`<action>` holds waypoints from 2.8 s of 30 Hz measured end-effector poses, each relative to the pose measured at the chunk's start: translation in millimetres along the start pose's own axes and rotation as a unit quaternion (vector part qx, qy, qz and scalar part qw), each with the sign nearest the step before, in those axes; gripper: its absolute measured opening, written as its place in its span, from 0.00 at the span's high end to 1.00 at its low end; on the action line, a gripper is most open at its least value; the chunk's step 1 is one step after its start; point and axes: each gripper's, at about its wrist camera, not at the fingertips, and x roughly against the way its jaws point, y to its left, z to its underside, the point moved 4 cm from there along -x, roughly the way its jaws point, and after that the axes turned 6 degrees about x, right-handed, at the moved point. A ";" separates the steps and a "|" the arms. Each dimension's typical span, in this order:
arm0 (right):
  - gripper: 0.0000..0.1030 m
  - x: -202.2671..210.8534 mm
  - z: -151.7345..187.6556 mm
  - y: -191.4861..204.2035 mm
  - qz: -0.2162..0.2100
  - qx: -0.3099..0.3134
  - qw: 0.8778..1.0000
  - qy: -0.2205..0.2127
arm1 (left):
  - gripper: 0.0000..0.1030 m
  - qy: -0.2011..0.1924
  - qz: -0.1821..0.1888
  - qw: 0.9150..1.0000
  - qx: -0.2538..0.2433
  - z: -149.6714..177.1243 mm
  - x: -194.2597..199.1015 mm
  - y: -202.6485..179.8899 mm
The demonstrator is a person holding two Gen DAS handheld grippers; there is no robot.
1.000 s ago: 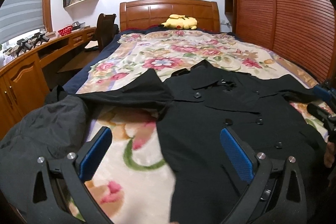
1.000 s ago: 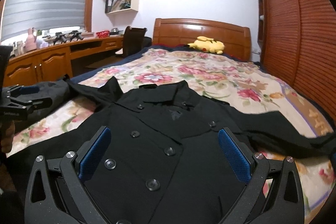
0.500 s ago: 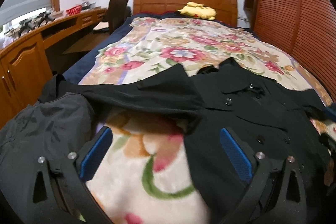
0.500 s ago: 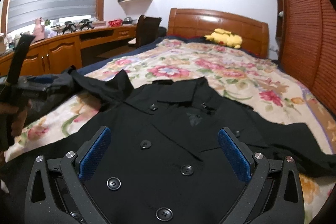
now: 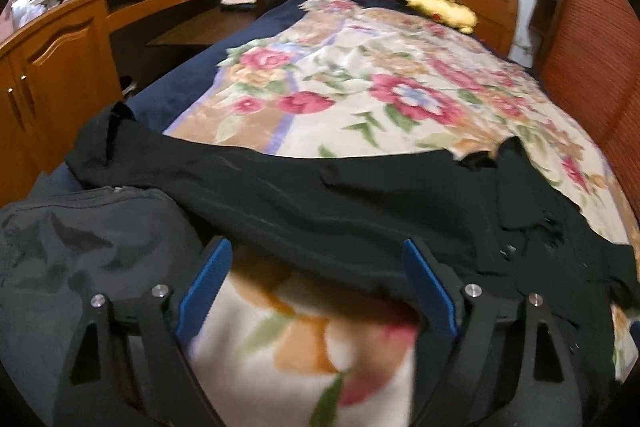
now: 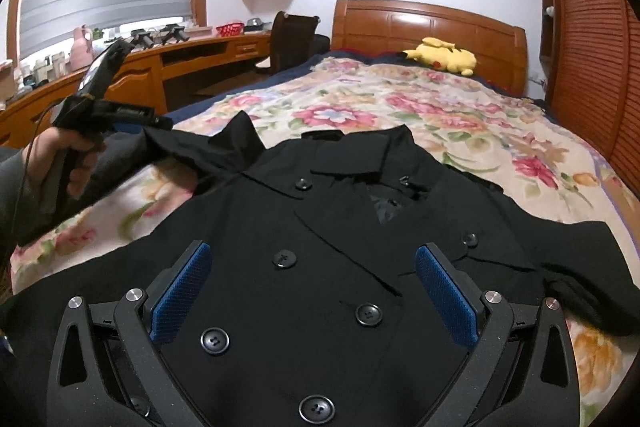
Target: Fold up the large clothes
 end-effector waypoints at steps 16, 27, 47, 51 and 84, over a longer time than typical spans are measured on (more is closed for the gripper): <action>0.00 -0.9 0.9 -4.1 -0.007 -0.004 1.000 -0.001 | 0.39 0.051 -0.017 0.997 0.054 -1.1 -42.3 15.4; 0.00 -1.4 1.0 -5.9 -0.002 0.000 1.000 -0.002 | 0.96 0.029 -0.034 0.999 0.024 -19.8 -41.1 22.2; 0.00 3.9 -1.1 -21.5 0.020 -0.007 1.000 -0.010 | 1.00 -0.024 0.121 0.977 -0.174 57.1 90.3 -139.6; 0.00 4.8 -0.3 -21.7 0.021 -0.007 1.000 -0.010 | 1.00 -0.007 0.128 0.975 -0.183 87.3 90.7 -142.1; 0.00 6.3 2.3 -19.7 0.022 -0.003 1.000 -0.006 | 0.60 0.051 0.012 0.996 -0.069 60.3 -6.5 -20.3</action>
